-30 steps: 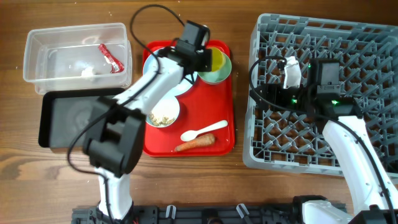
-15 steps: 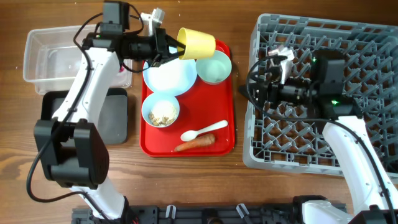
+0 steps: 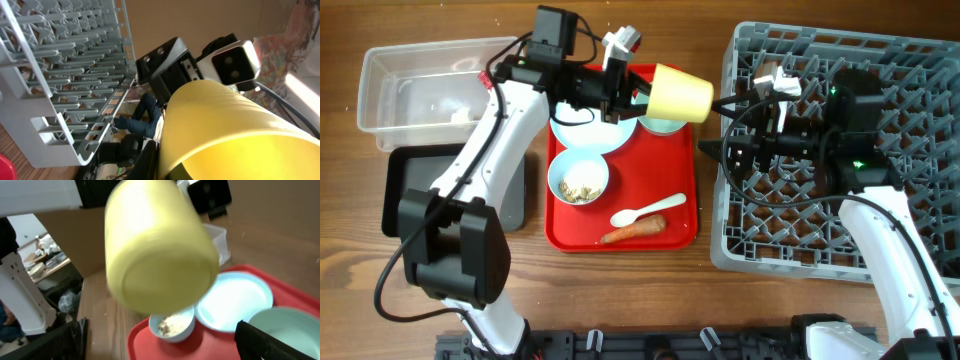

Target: Sort waste into correct bins and load items into the dishwasher rack

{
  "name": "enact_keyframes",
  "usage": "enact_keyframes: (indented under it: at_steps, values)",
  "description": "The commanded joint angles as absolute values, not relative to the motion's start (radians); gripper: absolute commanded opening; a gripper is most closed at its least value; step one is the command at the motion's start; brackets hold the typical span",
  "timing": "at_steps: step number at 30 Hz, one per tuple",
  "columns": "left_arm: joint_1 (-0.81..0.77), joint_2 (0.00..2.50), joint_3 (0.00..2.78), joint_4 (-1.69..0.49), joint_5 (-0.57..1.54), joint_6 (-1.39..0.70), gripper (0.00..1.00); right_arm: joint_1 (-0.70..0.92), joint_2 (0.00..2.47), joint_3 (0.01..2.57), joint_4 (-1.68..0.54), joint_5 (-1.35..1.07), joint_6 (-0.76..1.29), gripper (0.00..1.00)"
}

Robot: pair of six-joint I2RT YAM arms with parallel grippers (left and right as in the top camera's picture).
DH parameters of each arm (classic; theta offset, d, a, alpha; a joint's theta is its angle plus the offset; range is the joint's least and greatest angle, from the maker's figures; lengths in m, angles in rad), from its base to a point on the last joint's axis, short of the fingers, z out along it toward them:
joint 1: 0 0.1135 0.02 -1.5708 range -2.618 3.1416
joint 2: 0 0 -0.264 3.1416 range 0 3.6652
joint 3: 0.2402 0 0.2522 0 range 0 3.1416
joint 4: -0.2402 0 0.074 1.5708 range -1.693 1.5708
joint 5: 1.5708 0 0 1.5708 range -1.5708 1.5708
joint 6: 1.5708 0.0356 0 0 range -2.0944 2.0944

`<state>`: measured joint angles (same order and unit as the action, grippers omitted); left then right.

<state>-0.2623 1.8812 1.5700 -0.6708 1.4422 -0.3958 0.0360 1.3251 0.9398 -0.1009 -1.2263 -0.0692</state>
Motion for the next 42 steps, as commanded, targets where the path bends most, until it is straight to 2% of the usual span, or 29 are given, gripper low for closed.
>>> enact_keyframes:
  at_steps: [1, 7, 14, 20, 24, 27, 34, 35, 36, 37, 39, 41, 42]
  values:
    - [-0.278, 1.866, 1.578, -0.67, 1.477, -0.402, 0.04, 0.038, 1.332, 0.961, -0.02, -1.258, -0.016, 1.0]
    - [-0.313, 1.866, 1.578, -0.67, 1.477, -0.402, 0.04, 0.038, 1.332, 0.961, 0.112, -1.301, 0.06, 1.0]
    - [-0.363, 1.866, 1.578, -0.669, 1.477, -0.416, 0.04, 0.038, 1.332, 0.961, 0.128, -1.335, 0.059, 0.98]
    - [-0.371, 1.866, 1.578, -0.663, 1.477, -0.429, 0.04, 0.038, 1.332, 0.961, 0.14, -1.387, 0.059, 0.88]
    - [-0.371, 1.866, 1.578, -0.662, 1.477, -0.453, 0.04, 0.038, 1.332, 0.961, 0.142, -1.393, 0.06, 0.76]
    - [-0.371, 1.866, 1.578, -0.662, 1.477, -0.454, 0.04, 0.038, 1.332, 0.961, 0.142, -1.393, 0.06, 0.74]
    - [-0.371, 1.866, 1.578, -0.662, 1.477, -0.454, 0.04, 0.038, 1.332, 0.961, 0.142, -1.393, 0.06, 0.6]
    - [-0.371, 1.866, 1.578, -0.662, 1.477, -0.454, 0.06, 0.038, 1.332, 0.961, 0.141, -1.393, 0.06, 0.6]
    - [-0.371, 1.866, 1.578, -0.662, 1.476, -0.453, 0.13, 0.038, 1.332, 0.961, 0.141, -1.393, 0.06, 0.6]
    - [-0.371, 1.866, 1.578, -0.662, 1.471, -0.453, 0.25, 0.038, 1.332, 0.961, 0.141, -1.393, 0.06, 0.59]
    - [-0.371, 1.866, 1.578, -0.663, 1.434, -0.452, 0.41, 0.038, 1.332, 0.961, 0.14, -1.393, 0.06, 0.57]
    - [-0.37, 1.866, 1.578, -0.668, 1.311, -0.452, 0.5, 0.038, 1.332, 0.961, 0.126, -1.392, 0.06, 0.57]
    - [-0.37, 1.866, 1.578, -0.678, 1.221, -0.449, 0.51, 0.038, 1.332, 0.961, 0.11, -1.383, 0.06, 0.57]
